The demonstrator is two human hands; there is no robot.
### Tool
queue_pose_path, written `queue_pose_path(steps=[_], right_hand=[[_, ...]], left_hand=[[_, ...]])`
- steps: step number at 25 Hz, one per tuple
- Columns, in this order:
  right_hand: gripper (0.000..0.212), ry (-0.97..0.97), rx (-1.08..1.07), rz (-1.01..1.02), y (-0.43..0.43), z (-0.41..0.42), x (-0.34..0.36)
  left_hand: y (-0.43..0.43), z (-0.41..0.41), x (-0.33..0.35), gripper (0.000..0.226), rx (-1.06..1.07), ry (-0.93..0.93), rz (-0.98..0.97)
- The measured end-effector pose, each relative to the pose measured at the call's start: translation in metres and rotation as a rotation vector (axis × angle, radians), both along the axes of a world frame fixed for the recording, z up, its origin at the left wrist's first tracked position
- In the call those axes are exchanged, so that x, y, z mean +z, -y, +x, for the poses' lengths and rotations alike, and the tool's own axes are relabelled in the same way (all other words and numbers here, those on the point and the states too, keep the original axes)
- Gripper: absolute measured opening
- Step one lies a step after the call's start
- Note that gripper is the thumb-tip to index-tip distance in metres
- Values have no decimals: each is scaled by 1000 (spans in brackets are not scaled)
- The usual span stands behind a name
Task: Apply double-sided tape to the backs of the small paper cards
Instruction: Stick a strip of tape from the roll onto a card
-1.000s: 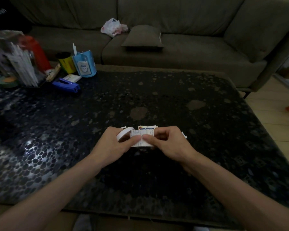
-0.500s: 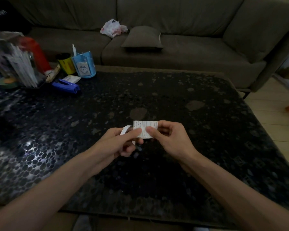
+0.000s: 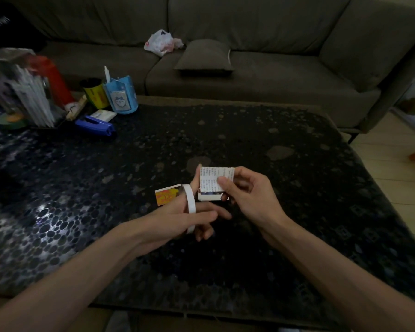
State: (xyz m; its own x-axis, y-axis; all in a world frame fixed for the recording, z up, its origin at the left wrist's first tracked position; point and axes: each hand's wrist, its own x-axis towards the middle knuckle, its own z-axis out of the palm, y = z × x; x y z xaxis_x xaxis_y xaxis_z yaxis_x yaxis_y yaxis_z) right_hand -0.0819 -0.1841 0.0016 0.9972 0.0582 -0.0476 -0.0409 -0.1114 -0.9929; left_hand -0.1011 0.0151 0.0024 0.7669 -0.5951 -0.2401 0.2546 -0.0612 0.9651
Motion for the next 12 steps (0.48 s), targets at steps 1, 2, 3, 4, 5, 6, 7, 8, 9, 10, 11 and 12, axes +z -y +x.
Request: queue_pose_path(steps=[1,2,3,4,5,6,7,8,9,10,11,12], right_hand=[[13,-8,1,-12,0,0,0],[13,-13,-1,-25,-1,0,0],[13,-14,0,-32,-1,1,0],[13,-11,6,-31,-1,1,1],[13,-6,18,-23,-1,1,1],[12,-2,36,-17,-1,1,2],[12,-2,57,-17,-1,1,3],[11,1,80,-21,-2,0,3],[11,9,104,-25,-2,-1,3],[11,19,127,-25,-2,-1,3],[12,25,146,-22,-2,-2,3],[12,31,160,-20,-3,-2,3]], left_hand=[[1,0,-2,113,25,3,13],[3,-1,-4,123,49,26,38],[4,-1,-7,130,78,75,68],[4,-2,-11,135,111,133,96],[5,-1,-13,138,147,181,116],[5,-1,-13,138,174,206,117],[5,0,-11,135,190,218,102],[5,1,-9,128,210,227,87],[4,1,-7,115,251,240,78],[4,3,-5,97,302,252,68],[5,4,-4,76,345,257,55],[6,5,-3,61,367,263,55]])
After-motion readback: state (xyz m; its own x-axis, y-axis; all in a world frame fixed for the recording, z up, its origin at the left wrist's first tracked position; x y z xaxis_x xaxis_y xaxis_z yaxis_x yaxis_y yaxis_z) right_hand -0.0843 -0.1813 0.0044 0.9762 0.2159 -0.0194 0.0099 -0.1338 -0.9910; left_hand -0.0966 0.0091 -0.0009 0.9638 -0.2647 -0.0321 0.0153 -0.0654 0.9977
